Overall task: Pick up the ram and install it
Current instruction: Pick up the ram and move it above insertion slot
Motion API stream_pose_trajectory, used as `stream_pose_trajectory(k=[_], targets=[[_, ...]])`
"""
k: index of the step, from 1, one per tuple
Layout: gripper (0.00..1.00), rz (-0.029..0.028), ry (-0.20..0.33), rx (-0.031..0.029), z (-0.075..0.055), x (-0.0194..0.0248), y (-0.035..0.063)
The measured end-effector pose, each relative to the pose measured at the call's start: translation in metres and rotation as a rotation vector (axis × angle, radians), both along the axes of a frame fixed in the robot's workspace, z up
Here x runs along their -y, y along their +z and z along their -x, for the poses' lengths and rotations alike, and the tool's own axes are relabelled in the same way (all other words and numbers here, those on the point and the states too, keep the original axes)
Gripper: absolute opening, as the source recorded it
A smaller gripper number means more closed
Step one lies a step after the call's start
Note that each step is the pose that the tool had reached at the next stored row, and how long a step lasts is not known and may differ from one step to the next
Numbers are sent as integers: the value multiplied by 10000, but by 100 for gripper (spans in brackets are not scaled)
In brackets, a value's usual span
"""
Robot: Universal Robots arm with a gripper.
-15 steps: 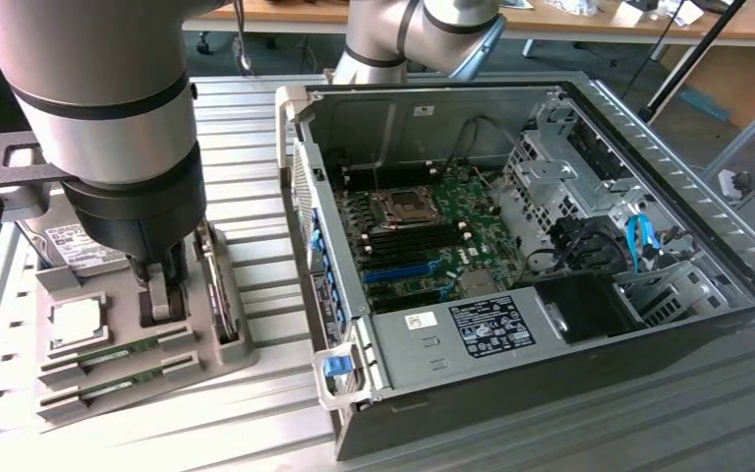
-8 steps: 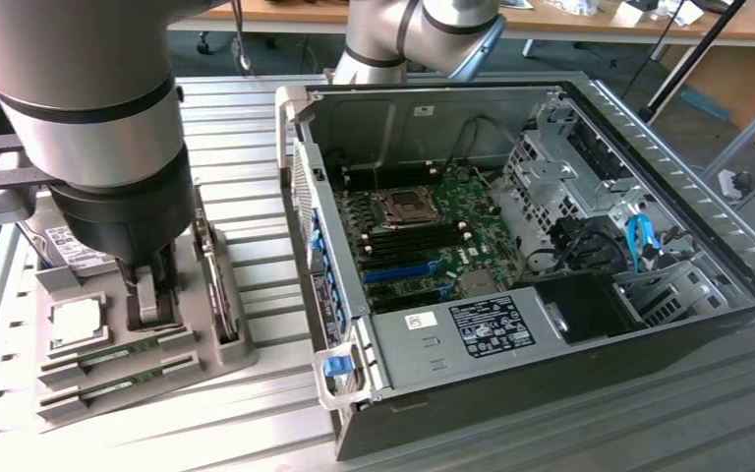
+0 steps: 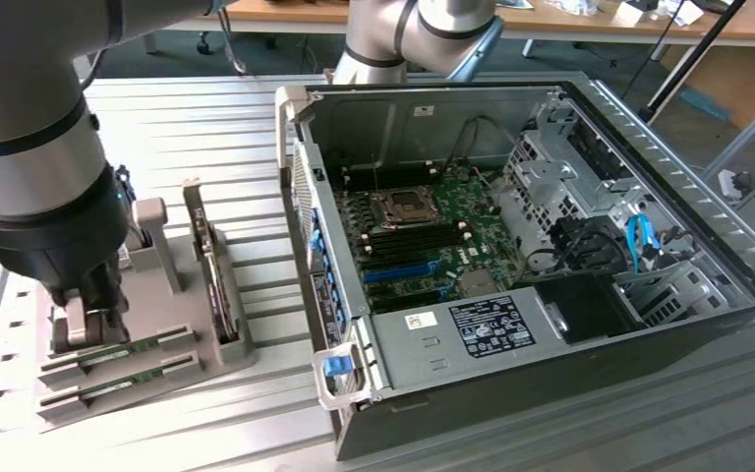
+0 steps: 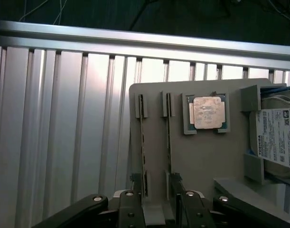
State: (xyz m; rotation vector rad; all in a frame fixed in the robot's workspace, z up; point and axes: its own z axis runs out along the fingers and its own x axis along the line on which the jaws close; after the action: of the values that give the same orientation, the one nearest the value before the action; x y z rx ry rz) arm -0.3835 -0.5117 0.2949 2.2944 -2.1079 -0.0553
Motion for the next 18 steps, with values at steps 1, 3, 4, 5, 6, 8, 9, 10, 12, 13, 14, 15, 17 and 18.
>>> stream_pose_trajectory(k=[1,3,4,5,6,8,9,10,12,13,14,15,17,18], targets=[[36,0,1,1,23,0,-19],[36,0,1,1,44,0,-55],[36,-1,1,2,53,0,-81],[36,0,2,1,56,1,-96],[36,0,3,0,60,1,-118],[36,0,5,0,65,0,-173],[36,0,10,0,67,0,-213],[36,0,19,1,67,0,-257],[36,0,24,1,67,1,-298],[36,0,26,1,68,2,-316],[36,0,29,1,69,3,-334],[36,0,31,1,70,5,-353],[36,1,37,0,71,13,-389],[36,1,40,0,72,19,-414]])
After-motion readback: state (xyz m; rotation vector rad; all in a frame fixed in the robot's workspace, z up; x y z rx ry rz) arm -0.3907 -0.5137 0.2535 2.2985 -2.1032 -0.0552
